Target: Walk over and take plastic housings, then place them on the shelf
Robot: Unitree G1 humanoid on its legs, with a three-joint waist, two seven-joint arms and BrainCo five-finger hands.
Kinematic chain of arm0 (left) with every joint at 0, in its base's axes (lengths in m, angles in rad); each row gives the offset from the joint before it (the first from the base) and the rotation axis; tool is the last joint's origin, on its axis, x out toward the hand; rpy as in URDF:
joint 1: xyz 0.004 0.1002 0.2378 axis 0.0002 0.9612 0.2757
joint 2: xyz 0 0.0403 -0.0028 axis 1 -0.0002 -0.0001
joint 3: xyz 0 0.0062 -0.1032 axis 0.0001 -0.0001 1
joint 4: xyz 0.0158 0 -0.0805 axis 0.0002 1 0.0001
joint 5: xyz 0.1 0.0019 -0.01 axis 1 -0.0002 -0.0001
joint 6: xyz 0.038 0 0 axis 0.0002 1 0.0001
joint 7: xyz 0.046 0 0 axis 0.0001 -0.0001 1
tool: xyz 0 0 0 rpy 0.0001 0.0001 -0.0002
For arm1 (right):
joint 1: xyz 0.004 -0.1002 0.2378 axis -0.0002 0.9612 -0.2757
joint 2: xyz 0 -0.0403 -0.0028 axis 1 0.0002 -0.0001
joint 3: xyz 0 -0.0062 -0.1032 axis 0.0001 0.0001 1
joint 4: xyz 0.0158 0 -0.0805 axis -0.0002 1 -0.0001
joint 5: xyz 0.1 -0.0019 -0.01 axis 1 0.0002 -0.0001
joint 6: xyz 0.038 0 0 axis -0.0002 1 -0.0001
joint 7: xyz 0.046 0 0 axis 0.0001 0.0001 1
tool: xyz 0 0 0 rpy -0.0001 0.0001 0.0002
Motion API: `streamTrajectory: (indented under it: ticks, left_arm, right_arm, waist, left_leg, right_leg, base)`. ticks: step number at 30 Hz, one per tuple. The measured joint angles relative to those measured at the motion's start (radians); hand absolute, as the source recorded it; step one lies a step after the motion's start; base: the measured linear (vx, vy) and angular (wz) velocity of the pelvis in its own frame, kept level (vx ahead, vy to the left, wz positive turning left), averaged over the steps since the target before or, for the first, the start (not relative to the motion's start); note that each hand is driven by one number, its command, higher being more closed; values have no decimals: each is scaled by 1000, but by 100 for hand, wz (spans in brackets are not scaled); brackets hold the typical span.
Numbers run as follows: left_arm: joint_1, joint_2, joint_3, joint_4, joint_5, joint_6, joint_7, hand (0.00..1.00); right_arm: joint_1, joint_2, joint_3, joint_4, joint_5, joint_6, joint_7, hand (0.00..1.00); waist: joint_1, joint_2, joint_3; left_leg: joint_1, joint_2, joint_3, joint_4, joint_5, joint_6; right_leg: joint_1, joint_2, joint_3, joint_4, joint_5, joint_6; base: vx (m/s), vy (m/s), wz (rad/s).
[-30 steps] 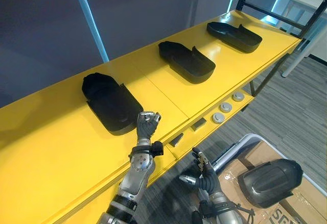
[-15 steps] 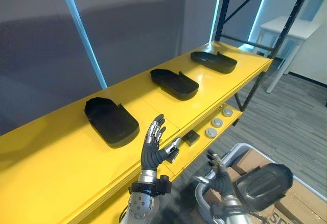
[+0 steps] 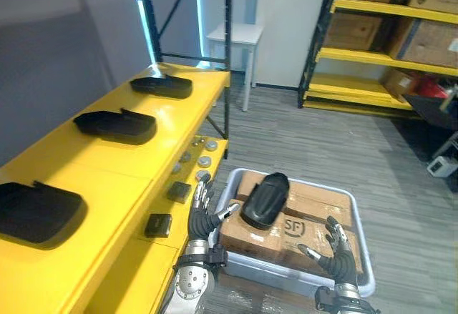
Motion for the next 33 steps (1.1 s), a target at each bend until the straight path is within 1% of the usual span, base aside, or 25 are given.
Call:
streamTrajectory:
  ticks: [1,2,3,5,6,7,8,9,10,11,12,13,14,15,17,18,19,22,25,26,29,30,31,32,33]
  left_arm:
    - [18,-15,9,7,8,6,1,0]
    - [27,-34,36,25,27,7,11,0]
    - [26,-33,71,50,39,10,21,0]
    - [18,-35,121,99,69,18,43,0]
    - [7,-36,157,142,88,25,51,0]
    - [5,-36,169,157,97,27,57,0]
    - [5,-37,179,168,101,28,65,0]
    - [8,-37,200,186,117,32,75,0]
    - [11,-34,212,205,123,32,84,0]
    - [11,-27,227,239,145,33,88,0]
    - [8,-11,230,284,174,34,99,0]
    - [4,-2,230,307,187,35,103,0]
    - [-7,16,229,341,215,38,111,0]
    - [-14,25,229,357,229,42,114,0]
    - [-29,39,224,391,242,55,126,0]
    - [-35,41,224,391,249,55,132,0]
    - [-38,45,224,391,255,55,137,0]
    - [-49,62,223,400,256,53,151,0]
    - [-47,67,217,443,250,45,151,0]
    - [-47,68,213,468,248,43,151,0]
    - [-51,69,185,529,229,41,150,0]
    - [-58,66,184,573,221,37,149,0]
    - [-63,67,184,586,209,35,149,0]
    - [-71,68,185,598,195,34,149,0]
    - [-86,68,184,608,188,32,149,0]
  right_arm:
    - [16,-2,1,0,0,1,1,0]
    - [28,-5,5,5,0,2,4,0]
    - [31,-6,10,10,0,3,10,0]
    - [32,-14,7,11,0,3,12,0]
    - [29,-18,2,18,0,3,11,0]
    - [24,-19,1,27,0,3,9,0]
    - [18,-20,1,34,0,5,7,0]
    - [-6,-20,1,56,-1,10,-3,0]
    - [-44,-22,2,97,-1,11,-15,0]
    - [-117,-31,1,173,-6,18,-33,0]
    - [-207,-41,-6,254,-12,32,-53,0]
    - [-249,-39,-13,289,-16,38,-66,0]
    - [-348,-36,-28,348,-25,46,-93,0]
    - [-405,-36,-35,373,-35,53,-107,0]
    - [-588,-50,-67,464,-44,72,-162,0]
    - [-679,-56,-89,516,-44,84,-186,0]
    - [-737,-59,-107,550,-44,93,-211,0]
    - [-937,-70,-172,679,-43,124,-265,0]
    - [-1125,-124,-215,810,-41,147,-306,0]
    - [-1193,-147,-226,861,-40,153,-318,0]
    - [-1299,-199,-236,971,-40,163,-333,0]
    - [-1370,-231,-241,1059,-39,169,-336,0]
    - [-1390,-245,-241,1089,-37,169,-336,0]
    - [-1419,-262,-240,1132,-30,171,-336,0]
    - [-1457,-291,-239,1188,-14,176,-334,0]
  waist:
    - [-1,22,-8]
    - [1,38,-7]
    - [-7,41,-9]
    - [-24,40,-1]
    - [-25,33,19]
    - [-23,33,26]
    - [-15,32,33]
    - [1,33,42]
    - [11,30,48]
    - [25,35,55]
    - [31,48,64]
    - [33,43,69]
    - [41,27,102]
    - [43,22,122]
    - [59,28,171]
    - [75,32,201]
    - [91,33,215]
    - [114,34,262]
    - [145,36,291]
    - [151,37,305]
    - [166,39,318]
    - [172,40,332]
    - [173,41,332]
    - [179,41,332]
    - [194,42,334]
  left_leg:
    - [4,19,-7,-19,26,25]
    - [22,51,0,-22,73,41]
    - [33,74,4,-14,97,59]
    - [11,95,-3,53,117,87]
    - [-25,83,-55,132,98,68]
    - [-40,62,-97,157,77,41]
    - [-49,33,-141,172,55,15]
    - [-72,-38,-245,175,9,8]
    - [-88,-92,-306,154,-14,22]
    - [-99,-144,-370,84,-4,45]
    - [-93,-155,-376,32,-4,57]
    - [-91,-164,-376,6,-3,59]
    - [-99,-187,-372,-20,18,76]
    - [-105,-199,-372,-25,26,84]
    - [-140,-233,-373,-27,41,104]
    - [-151,-247,-378,-23,45,110]
    - [-164,-253,-381,-13,46,110]
    - [-205,-263,-411,13,47,112]
    - [-255,-268,-426,31,51,119]
    - [-272,-271,-430,38,52,121]
    - [-307,-273,-438,52,54,123]
    - [-325,-271,-446,64,54,124]
    - [-335,-272,-452,70,54,124]
    - [-351,-272,-458,76,54,124]
    - [-371,-269,-462,80,55,127]
  right_leg:
    - [-5,32,8,-14,18,-24]
    - [-5,77,30,-14,21,-52]
    - [-1,104,48,-14,23,-70]
    - [5,120,63,-32,32,-85]
    - [13,112,84,-45,39,-96]
    - [17,107,95,-52,42,-99]
    - [18,101,107,-57,46,-101]
    - [15,90,128,-67,54,-97]
    - [13,83,141,-76,61,-91]
    - [0,84,162,-76,68,-82]
    - [-10,88,168,-84,78,-65]
    - [-16,82,167,-99,90,-56]
    - [-19,62,167,-134,120,-44]
    - [-20,51,167,-147,133,-37]
    - [-42,20,165,-170,159,-17]
    - [-44,8,163,-178,169,-9]
    - [-49,3,161,-179,173,-6]
    - [-58,-5,133,-182,185,-7]
    - [-83,-5,128,-205,210,-9]
    - [-92,-5,125,-211,219,-8]
    - [-117,-4,121,-212,230,-8]
    - [-125,-1,117,-214,240,-12]
    - [-130,-1,111,-214,241,-11]
    - [-140,1,108,-214,244,-13]
    - [-156,4,108,-214,254,-14]
  base:
    - [24,-239,-61]
    - [48,-324,-75]
    - [51,-320,-73]
    - [49,-207,-45]
    - [45,-75,-28]
    - [39,-31,-28]
    - [12,51,-36]
    - [0,114,-42]
    - [-7,171,-53]
    - [-8,190,-42]
    - [-1,159,-31]
    - [-19,153,-8]
    - [-40,125,4]
    - [-106,163,6]
    - [-133,172,15]
    - [-90,140,19]
    - [-71,130,25]
    - [-44,71,27]
    - [-39,60,10]
    - [-37,71,9]
    - [-30,44,6]
    - [-30,29,10]
    - [-47,32,13]
    - [-46,21,9]
    - [-47,17,6]
